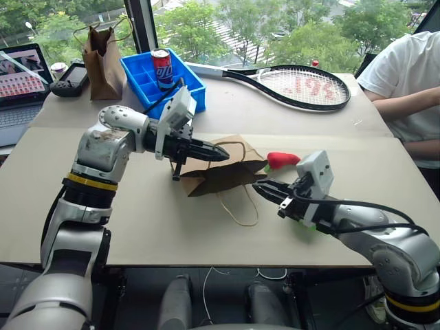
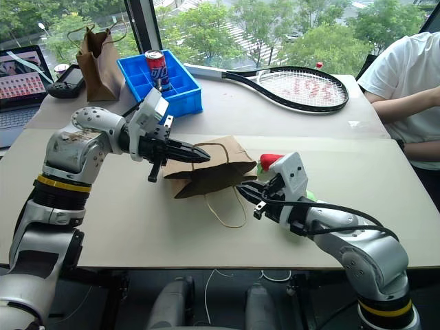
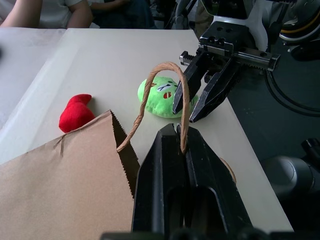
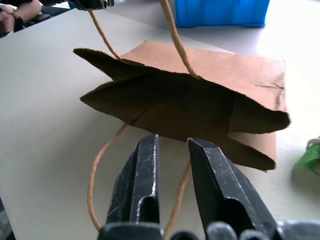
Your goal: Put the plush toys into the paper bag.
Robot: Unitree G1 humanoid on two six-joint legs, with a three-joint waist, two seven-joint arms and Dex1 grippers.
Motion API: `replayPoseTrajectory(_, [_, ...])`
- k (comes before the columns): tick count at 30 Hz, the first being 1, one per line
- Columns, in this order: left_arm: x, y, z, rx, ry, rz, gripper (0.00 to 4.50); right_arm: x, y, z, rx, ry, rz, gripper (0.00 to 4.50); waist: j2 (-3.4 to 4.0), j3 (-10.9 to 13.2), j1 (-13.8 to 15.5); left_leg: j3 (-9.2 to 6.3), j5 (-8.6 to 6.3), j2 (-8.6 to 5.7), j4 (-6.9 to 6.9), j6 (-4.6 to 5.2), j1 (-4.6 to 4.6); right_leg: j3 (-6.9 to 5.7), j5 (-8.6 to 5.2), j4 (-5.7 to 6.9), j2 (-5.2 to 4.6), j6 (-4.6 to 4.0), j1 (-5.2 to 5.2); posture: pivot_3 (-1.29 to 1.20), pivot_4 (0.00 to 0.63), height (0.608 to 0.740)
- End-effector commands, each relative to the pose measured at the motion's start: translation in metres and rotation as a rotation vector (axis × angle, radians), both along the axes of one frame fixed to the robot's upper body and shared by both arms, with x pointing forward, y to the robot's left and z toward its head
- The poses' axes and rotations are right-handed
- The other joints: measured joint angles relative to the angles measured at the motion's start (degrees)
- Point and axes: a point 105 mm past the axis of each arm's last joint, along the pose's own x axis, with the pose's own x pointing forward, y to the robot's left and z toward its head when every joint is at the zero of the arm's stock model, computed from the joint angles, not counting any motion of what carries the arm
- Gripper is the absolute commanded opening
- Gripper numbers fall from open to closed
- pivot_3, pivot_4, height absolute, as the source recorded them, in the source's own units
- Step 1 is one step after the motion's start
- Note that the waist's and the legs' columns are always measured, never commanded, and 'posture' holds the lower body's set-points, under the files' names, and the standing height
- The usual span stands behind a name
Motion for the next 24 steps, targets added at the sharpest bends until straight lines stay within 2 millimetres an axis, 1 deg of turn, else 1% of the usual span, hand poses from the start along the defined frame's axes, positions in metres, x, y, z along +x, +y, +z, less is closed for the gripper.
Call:
replayPoseTrajectory(1, [-0.009,-0.005,0.014,-0.058,-0.020,-0.011,0.00,0.013,0.005,-0.004,0.016,-0.004,-0.036,0.05,0.00,0.0,0.1,0.00,0.00,0.00,0.00,0.00,-0.01,0.01,0.00,0.02,0.01,0.00,-0.01,0.00,0.150,0.740])
replayPoseTrajectory(3, [-0.011,-0.006,0.015,-0.075,-0.005,0.000,0.00,0.021,0.013,-0.011,0.024,0.006,-0.042,0.05,0.00,0.0,0.1,-0.02,0.00,0.01,0.00,0.00,-0.02,0.02,-0.01,0.01,0.04,-0.01,0.00,0.00,0.150,0.740])
replayPoseTrajectory(5, [-0.013,-0.007,0.016,-0.087,0.009,0.006,0.00,0.032,0.020,-0.014,0.040,-0.005,-0.048,0.05,0.00,0.0,0.0,-0.02,0.00,0.01,0.00,0.00,-0.02,0.04,-0.01,0.04,0.06,-0.01,-0.03,0.00,0.150,0.740])
replayPoseTrajectory(8, [-0.011,-0.005,0.020,-0.111,0.019,0.034,0.00,0.048,0.025,-0.020,0.053,-0.005,-0.057,0.05,0.01,0.0,-0.2,-0.07,0.02,0.02,0.00,0.00,0.00,0.05,-0.01,0.10,0.11,-0.01,-0.04,0.00,0.150,0.740])
replayPoseTrajectory(10, [-0.007,-0.004,0.026,-0.129,0.017,0.052,0.00,0.058,0.031,-0.028,0.038,0.002,-0.055,0.05,0.01,0.0,-0.4,-0.10,0.02,0.02,0.00,0.00,0.00,0.05,0.00,0.10,0.13,0.00,-0.03,0.00,0.150,0.740])
replayPoseTrajectory(13, [-0.005,-0.004,0.035,-0.168,0.026,0.068,0.00,0.067,0.039,-0.038,0.018,0.009,-0.049,0.05,0.01,0.0,-0.5,-0.11,0.02,0.03,0.00,0.00,-0.01,0.04,0.04,0.11,0.14,0.08,-0.04,0.00,0.150,0.740])
replayPoseTrajectory(15, [-0.002,-0.003,0.048,-0.222,0.037,0.090,0.00,0.070,0.047,-0.053,-0.046,0.024,-0.024,0.05,0.01,0.0,-0.6,-0.11,0.02,0.02,0.00,0.00,-0.01,0.04,0.08,0.11,0.14,0.20,-0.02,0.00,0.150,0.740])
replayPoseTrajectory(17, [0.000,-0.001,0.058,-0.255,0.025,0.109,0.00,0.069,0.051,-0.064,-0.103,0.028,-0.001,0.05,0.01,0.0,-0.6,-0.12,0.02,0.02,0.00,0.00,-0.03,0.05,0.09,0.12,0.15,0.23,-0.05,0.00,0.150,0.740])
replayPoseTrajectory(21, [0.003,0.002,0.081,-0.318,-0.013,0.146,0.00,0.066,0.053,-0.075,-0.155,0.023,0.025,0.05,0.02,0.0,-0.8,-0.14,0.02,0.02,-0.01,0.00,-0.03,0.04,0.10,0.13,0.16,0.28,-0.04,0.00,0.150,0.740])
replayPoseTrajectory(24, [0.001,0.006,0.104,-0.353,-0.077,0.154,0.00,0.065,0.051,-0.078,-0.206,0.004,0.038,0.05,0.02,0.0,-0.8,-0.14,0.02,0.02,-0.02,-0.01,-0.02,0.04,0.11,0.13,0.17,0.30,-0.05,0.00,0.150,0.740])
